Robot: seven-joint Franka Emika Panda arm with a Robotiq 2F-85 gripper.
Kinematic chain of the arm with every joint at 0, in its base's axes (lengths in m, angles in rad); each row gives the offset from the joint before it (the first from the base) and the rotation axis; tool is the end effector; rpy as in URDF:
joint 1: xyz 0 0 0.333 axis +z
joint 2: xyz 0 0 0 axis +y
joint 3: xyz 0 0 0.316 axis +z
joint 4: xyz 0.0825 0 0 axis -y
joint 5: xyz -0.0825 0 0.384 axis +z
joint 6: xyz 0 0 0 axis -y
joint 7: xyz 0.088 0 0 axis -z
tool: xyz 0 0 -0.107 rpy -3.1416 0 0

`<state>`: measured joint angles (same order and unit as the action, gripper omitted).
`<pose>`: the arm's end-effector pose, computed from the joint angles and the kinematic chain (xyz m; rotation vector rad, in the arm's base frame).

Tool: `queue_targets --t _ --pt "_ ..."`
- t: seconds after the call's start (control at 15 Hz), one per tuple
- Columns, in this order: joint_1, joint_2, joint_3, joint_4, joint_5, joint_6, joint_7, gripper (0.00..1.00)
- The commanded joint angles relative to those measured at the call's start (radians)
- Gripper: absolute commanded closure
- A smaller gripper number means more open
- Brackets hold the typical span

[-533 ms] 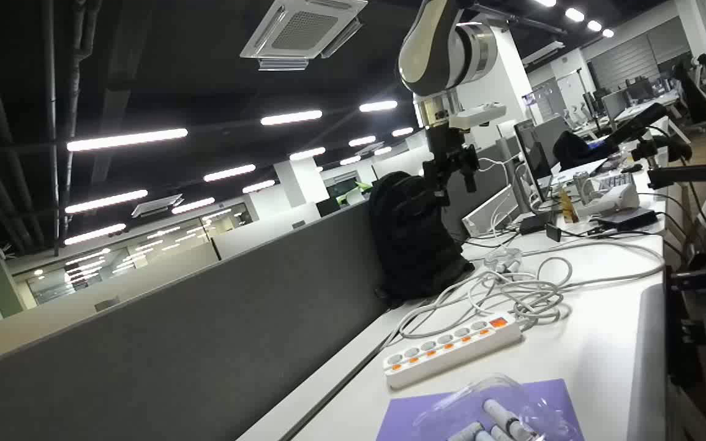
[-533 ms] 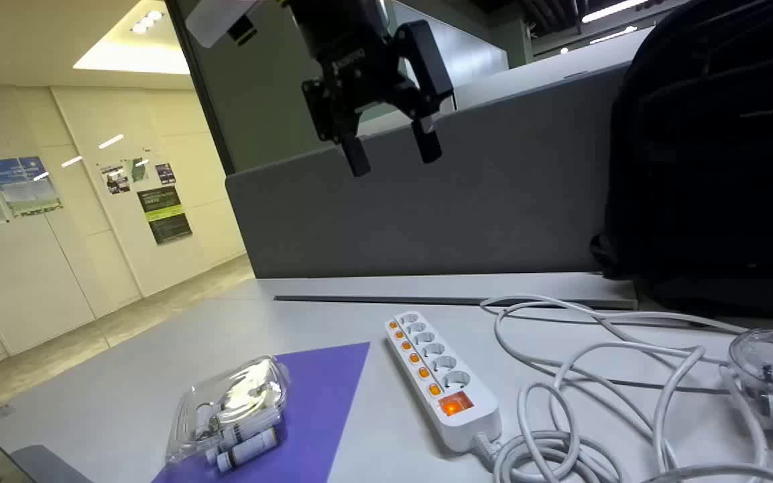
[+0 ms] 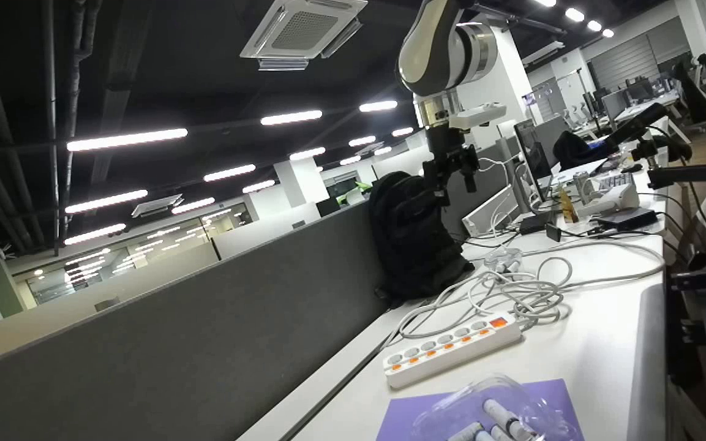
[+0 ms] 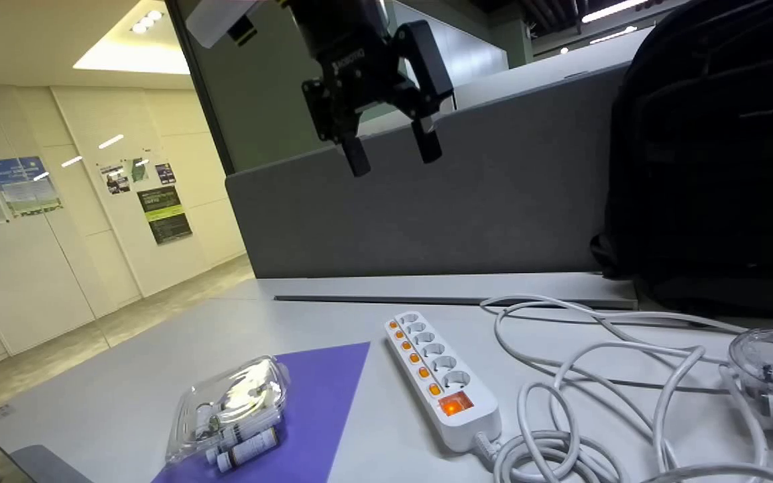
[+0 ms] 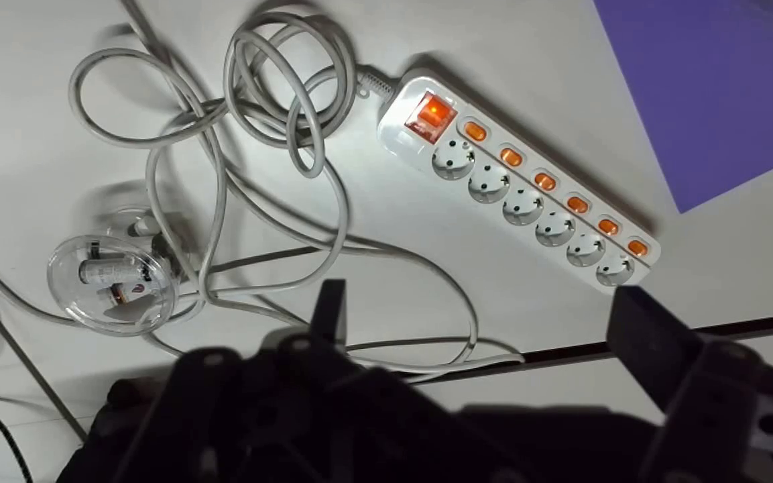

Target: Turn on the third switch on the extension cord

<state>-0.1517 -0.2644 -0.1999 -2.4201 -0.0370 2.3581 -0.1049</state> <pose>0.4414 -0.1642 0.4267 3.0857 -0.3431 0.3085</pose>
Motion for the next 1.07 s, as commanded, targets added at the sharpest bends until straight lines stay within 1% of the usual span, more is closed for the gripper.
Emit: queue_targets --t 0.0,0.33,0.4,0.6,0.8,1.0 --pt "-0.006 0.000 0.006 0.001 0.002 -0.002 -0.002 0.00" --pt "-0.006 0.000 0.006 0.001 0.002 -0.002 -0.002 0.00" --pt "-0.012 0.010 0.015 0.003 -0.019 0.022 0.024 0.00" --pt "0.010 0.084 0.025 0.050 0.005 0.049 0.008 0.00" --pt "0.034 0.196 0.050 0.119 0.022 0.067 0.006 0.00" --pt "0.062 0.327 0.085 0.206 0.046 0.053 0.002 0.00"
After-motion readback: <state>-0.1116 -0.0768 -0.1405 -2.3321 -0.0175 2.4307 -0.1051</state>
